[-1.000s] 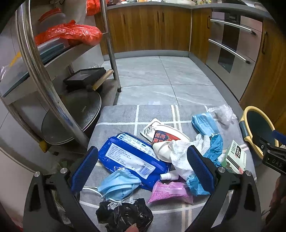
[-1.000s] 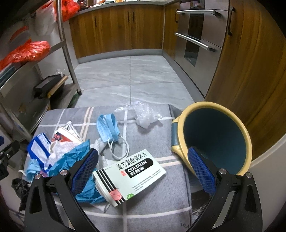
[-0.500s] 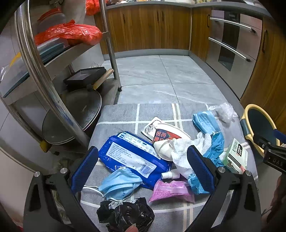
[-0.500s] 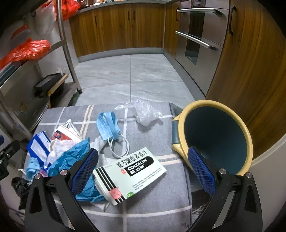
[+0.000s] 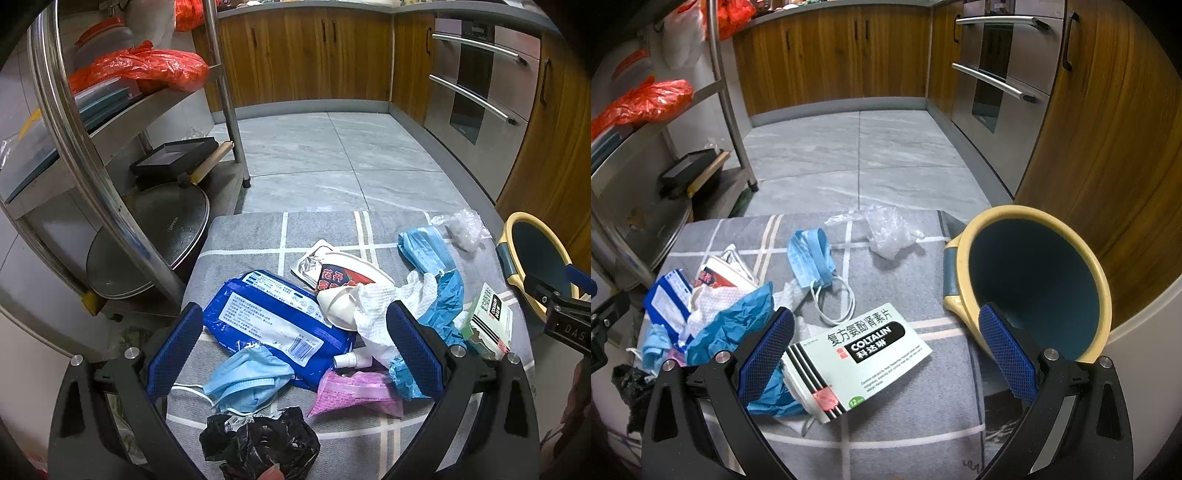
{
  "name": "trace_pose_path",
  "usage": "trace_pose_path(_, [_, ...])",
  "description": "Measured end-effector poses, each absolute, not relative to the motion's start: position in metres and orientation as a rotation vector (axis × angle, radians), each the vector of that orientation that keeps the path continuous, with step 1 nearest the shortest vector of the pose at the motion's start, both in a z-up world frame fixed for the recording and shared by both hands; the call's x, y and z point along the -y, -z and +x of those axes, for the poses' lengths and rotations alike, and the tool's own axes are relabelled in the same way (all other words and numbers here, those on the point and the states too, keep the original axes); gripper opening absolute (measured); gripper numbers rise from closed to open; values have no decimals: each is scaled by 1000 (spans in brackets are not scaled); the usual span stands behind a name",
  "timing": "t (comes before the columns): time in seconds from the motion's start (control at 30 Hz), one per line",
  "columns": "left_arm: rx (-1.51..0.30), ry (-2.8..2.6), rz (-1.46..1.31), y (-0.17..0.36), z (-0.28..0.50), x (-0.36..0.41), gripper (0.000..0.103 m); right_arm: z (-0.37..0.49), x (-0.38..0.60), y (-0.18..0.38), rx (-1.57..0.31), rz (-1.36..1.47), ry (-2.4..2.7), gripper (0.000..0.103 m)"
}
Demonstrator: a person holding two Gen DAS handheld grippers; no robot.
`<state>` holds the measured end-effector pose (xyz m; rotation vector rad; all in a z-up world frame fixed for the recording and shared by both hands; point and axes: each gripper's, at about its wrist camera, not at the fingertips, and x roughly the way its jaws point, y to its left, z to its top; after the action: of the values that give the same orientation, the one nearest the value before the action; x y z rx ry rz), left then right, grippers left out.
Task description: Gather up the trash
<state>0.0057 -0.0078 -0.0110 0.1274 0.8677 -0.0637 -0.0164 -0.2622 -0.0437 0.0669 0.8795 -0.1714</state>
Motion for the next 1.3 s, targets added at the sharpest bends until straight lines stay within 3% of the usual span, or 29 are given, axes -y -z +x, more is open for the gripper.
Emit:
trace_pose_path(0.7, [-830,60,124,10,7,5,98,-9,270,37,-885,141,175,100])
trace_pose_path(0.93, [-796,78,95,-19,35,0,98,32,298,9,-865,161,100,99])
trace_pose_path(1.1, [-799,93,58,-19,67,-12,98,70,309,20,-893,91,73,98])
trace_pose_path(1.23, [-877,132,50,6,97,-11,88,99,311,52,-970,103,51,95])
trace_pose_path(1.3, [-909,149,67,21,107,-5,85,109,313,64,-998,128,36,87])
